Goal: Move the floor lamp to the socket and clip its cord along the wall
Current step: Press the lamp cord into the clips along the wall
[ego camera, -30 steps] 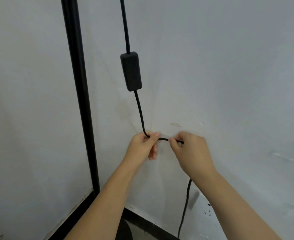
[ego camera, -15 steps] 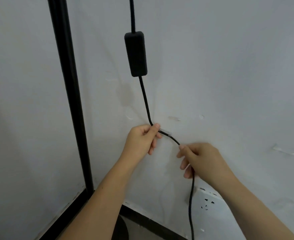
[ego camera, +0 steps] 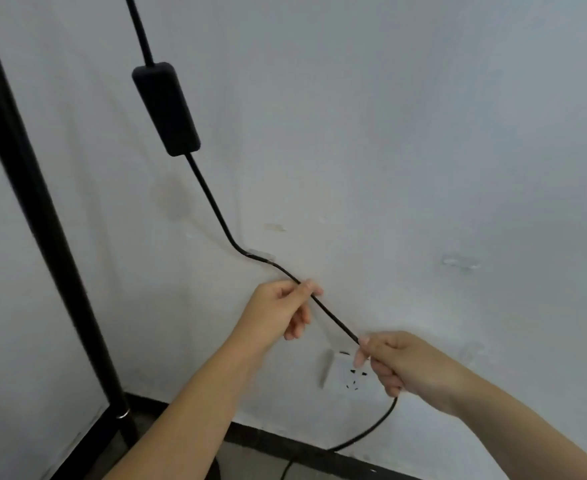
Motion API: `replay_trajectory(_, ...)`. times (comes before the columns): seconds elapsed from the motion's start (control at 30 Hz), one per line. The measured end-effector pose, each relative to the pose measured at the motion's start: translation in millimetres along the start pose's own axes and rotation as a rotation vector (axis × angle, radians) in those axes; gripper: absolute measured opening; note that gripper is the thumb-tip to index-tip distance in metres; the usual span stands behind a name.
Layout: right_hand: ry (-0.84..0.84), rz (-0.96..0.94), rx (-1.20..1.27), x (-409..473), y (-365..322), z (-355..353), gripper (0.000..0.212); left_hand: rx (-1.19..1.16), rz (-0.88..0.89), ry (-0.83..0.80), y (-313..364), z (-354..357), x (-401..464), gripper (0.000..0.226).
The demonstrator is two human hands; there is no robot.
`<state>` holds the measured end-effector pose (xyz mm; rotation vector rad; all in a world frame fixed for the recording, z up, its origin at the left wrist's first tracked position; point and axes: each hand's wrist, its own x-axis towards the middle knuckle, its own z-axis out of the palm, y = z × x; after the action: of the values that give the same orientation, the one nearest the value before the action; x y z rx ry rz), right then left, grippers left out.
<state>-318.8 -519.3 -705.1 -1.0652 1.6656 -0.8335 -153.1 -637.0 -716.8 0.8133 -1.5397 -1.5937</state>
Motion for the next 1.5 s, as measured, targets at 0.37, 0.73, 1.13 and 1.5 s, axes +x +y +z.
replay_trajectory(0.37, 0.715, -0.345, -0.505, -81, -33, -86, 0.024, -0.194, -0.037, 0.206, 13, 45, 6, 0.034)
replay_trajectory(0.73, 0.857, -0.366, -0.614, -73, -55, -93, 0.034, -0.346, -0.093, 0.099, 18, 53, 4, 0.037)
replay_trajectory(1.13, 0.882, -0.366, -0.701, -74, -55, -90, 0.039, -0.308, -0.04, 0.141, 20, 62, 2, 0.033)
replay_trajectory(1.5, 0.934, -0.42, -0.702, -67, -59, -89, 0.029, -0.343, -0.04, 0.102, 23, 78, 3, 0.03)
